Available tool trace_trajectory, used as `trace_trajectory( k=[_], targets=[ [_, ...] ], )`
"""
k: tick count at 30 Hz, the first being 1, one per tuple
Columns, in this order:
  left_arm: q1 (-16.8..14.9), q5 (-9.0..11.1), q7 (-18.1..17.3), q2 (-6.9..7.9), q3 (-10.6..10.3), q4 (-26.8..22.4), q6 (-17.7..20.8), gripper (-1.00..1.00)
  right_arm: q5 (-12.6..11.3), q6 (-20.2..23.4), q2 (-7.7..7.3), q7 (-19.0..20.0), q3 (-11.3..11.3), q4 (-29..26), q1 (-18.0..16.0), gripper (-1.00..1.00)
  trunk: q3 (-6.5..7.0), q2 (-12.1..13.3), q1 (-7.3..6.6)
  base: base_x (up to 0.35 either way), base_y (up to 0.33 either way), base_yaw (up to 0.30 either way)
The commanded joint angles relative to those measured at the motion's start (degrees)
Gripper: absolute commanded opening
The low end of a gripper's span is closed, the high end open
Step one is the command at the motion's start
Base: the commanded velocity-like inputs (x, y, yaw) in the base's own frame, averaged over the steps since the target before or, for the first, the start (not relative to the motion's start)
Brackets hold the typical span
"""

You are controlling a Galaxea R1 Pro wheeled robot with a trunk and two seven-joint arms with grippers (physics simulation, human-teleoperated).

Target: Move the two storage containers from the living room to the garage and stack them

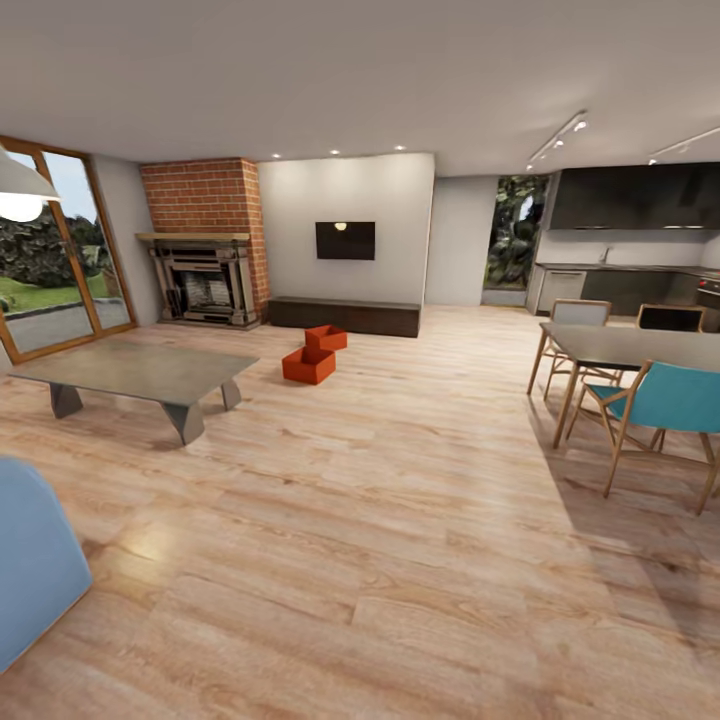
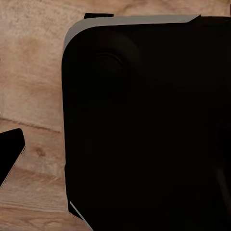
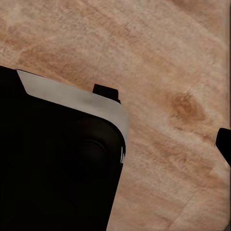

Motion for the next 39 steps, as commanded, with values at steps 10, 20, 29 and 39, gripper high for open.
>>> trace_trajectory(
  k=[10, 20, 29, 39],
  targets=[
    [-0.03, 0.08, -0.07, 0.0, 0.1, 0.02, -0.11, 1.0, -0.38, -0.22, 0.09, -0.04, 0.47, 0.13, -0.04, 1.0, -0.06, -0.03, 0.03, 0.322, 0.0, 0.0],
    [-0.03, 0.08, -0.07, 0.0, 0.1, 0.01, -0.11, 1.0, -0.38, -0.22, 0.04, -0.04, 0.45, 0.13, -0.04, 1.0, -0.06, -0.03, 0.03, 0.322, 0.0, 0.0],
    [-0.03, 0.09, -0.07, 0.0, 0.1, 0.02, -0.11, 1.0, -0.39, -0.22, -0.05, -0.04, 0.39, 0.12, -0.04, 1.0, -0.06, -0.03, 0.03, 0.322, 0.0, 0.0],
    [-0.03, 0.11, -0.07, 0.0, 0.1, 0.02, -0.11, 1.0, -0.46, -0.19, -0.07, -0.04, 0.37, 0.11, -0.04, 1.0, -0.06, -0.03, 0.03, 0.322, 0.0, 0.0]
  ],
)
